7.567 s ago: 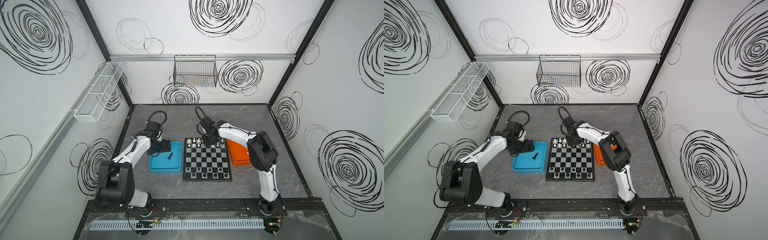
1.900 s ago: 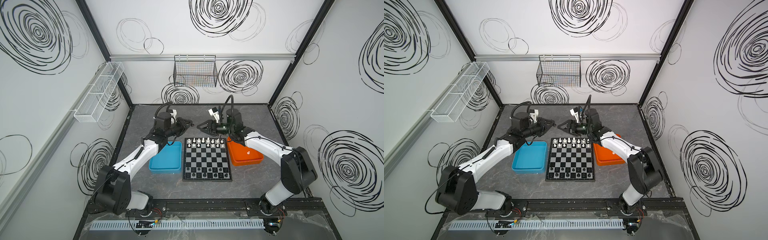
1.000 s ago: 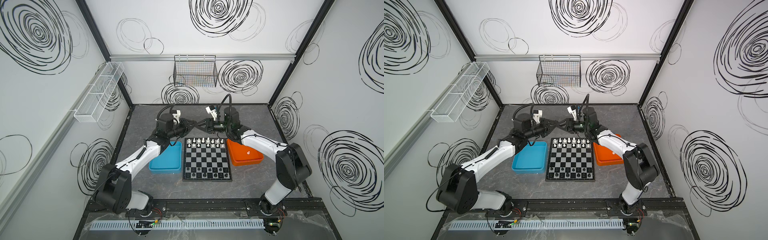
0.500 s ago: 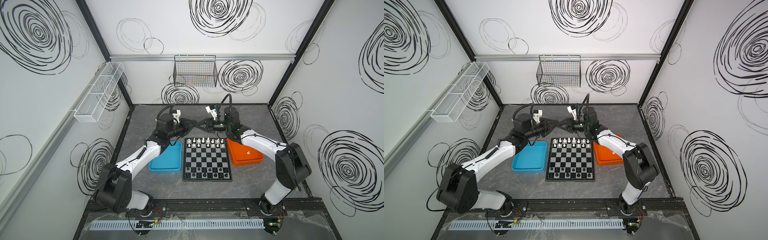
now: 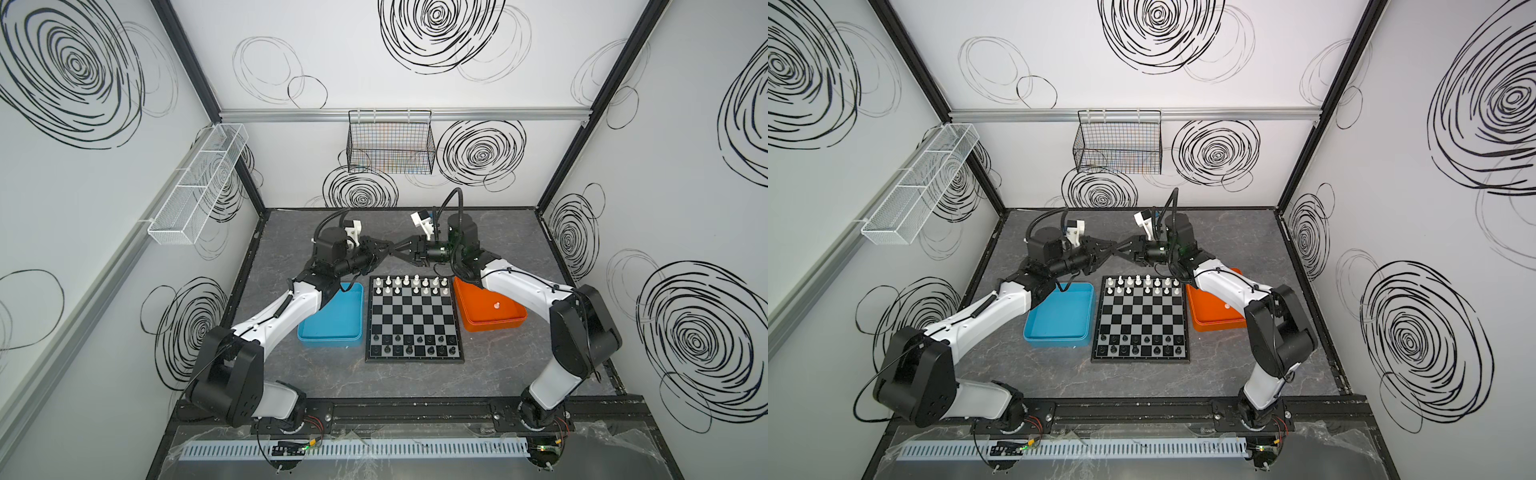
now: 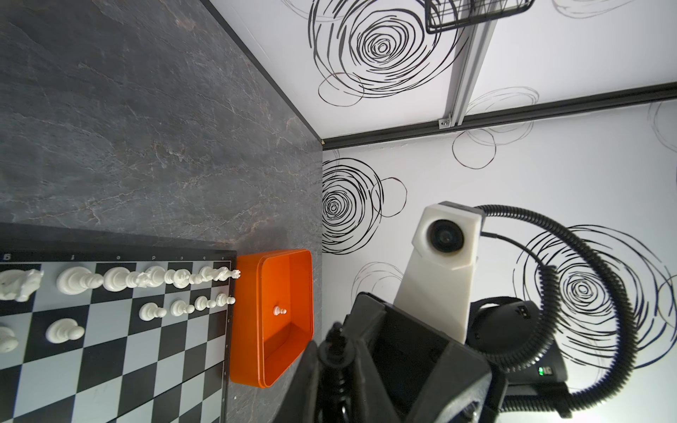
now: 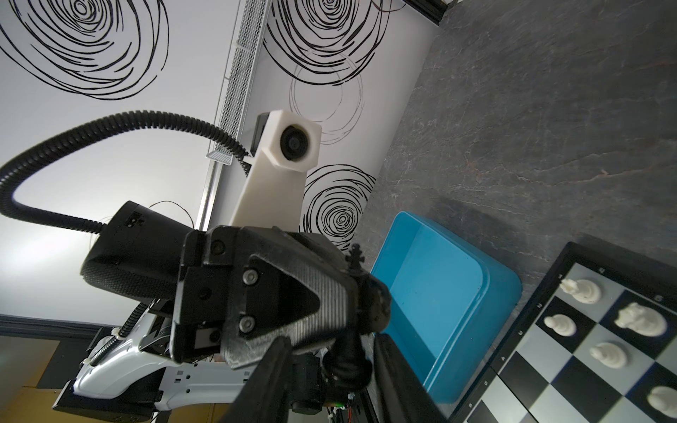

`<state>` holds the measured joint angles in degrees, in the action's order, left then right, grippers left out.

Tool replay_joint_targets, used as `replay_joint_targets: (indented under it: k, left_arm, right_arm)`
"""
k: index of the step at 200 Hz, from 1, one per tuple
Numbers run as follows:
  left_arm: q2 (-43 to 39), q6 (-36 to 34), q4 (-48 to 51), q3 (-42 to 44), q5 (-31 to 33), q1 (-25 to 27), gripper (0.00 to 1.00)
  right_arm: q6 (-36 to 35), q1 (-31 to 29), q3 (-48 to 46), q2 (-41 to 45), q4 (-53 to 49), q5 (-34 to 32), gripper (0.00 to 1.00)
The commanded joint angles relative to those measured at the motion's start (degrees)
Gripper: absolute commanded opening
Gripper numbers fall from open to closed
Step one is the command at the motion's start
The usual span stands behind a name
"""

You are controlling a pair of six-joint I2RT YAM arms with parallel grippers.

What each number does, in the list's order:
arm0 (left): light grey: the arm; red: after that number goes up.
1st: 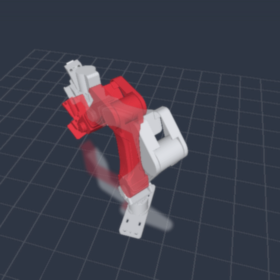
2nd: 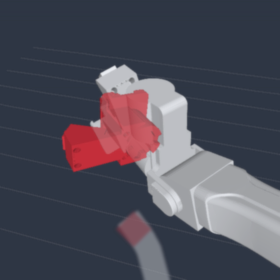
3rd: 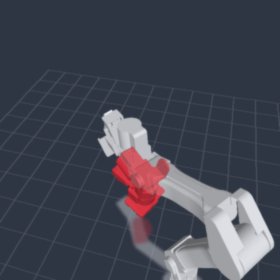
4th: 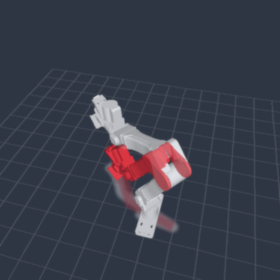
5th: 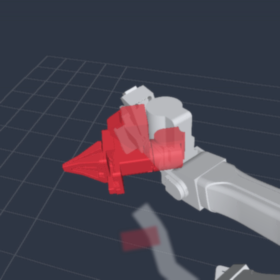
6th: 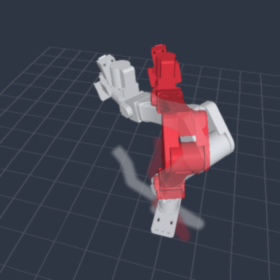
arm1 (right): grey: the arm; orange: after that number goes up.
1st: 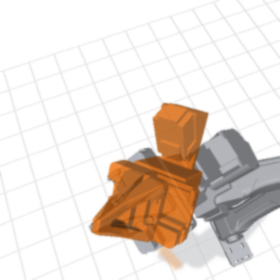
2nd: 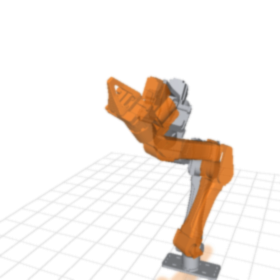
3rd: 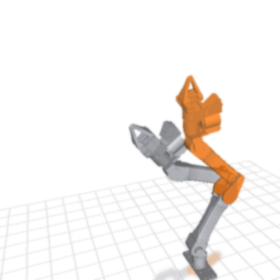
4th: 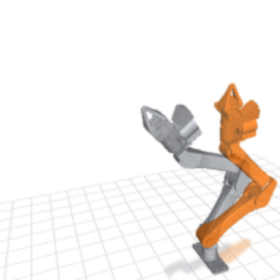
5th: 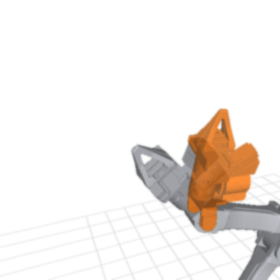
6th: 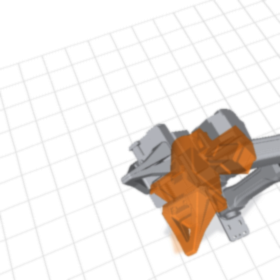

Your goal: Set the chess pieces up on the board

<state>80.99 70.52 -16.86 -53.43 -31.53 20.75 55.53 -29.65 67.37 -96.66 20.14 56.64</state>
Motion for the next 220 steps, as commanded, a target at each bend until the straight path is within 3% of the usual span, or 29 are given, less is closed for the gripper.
replay_joint_targets:
  k: [1, 79, 113, 160, 170, 173, 220]
  left_arm:
    - [-0.13, 0.10, -2.91, 0.26, -0.31, 0.33, 0.12]
    - [-0.61, 0.37, -2.58, 0.26, 0.31, 0.27, 0.10]
    - [-0.66, 0.76, -3.13, 0.25, 0.25, 0.28, 0.09]
    - [-0.83, 1.22, -3.51, 0.19, 0.41, 0.15, 0.05]
    - [-1.04, 1.27, -3.44, 0.15, 0.57, 0.05, 0.04]
    - [-1.09, 1.23, -3.44, 0.17, 0.59, 0.03, 0.00]
    - [-1.51, 1.26, -3.37, 0.43, 1.47, -0.29, 0.00]
  right_arm:
    - [0.63, -0.42, 1.77, -1.10, 2.71, 0.93, 0.40]
    - [0.81, -0.67, 1.88, -1.91, 2.67, 1.24, 0.33]
    - [1.34, -0.94, 1.92, -2.38, 3.24, 1.56, 0.34]
    - [1.16, -1.06, 1.66, -3.09, 2.03, 1.90, 0.43]
    - [1.16, -1.10, 1.62, -3.09, 1.82, 1.95, 0.44]
    - [1.16, -1.11, 1.53, -3.09, 1.83, 1.91, 0.44]
    - [1.25, -1.56, 1.68, -3.19, 1.22, 2.26, 0.44]
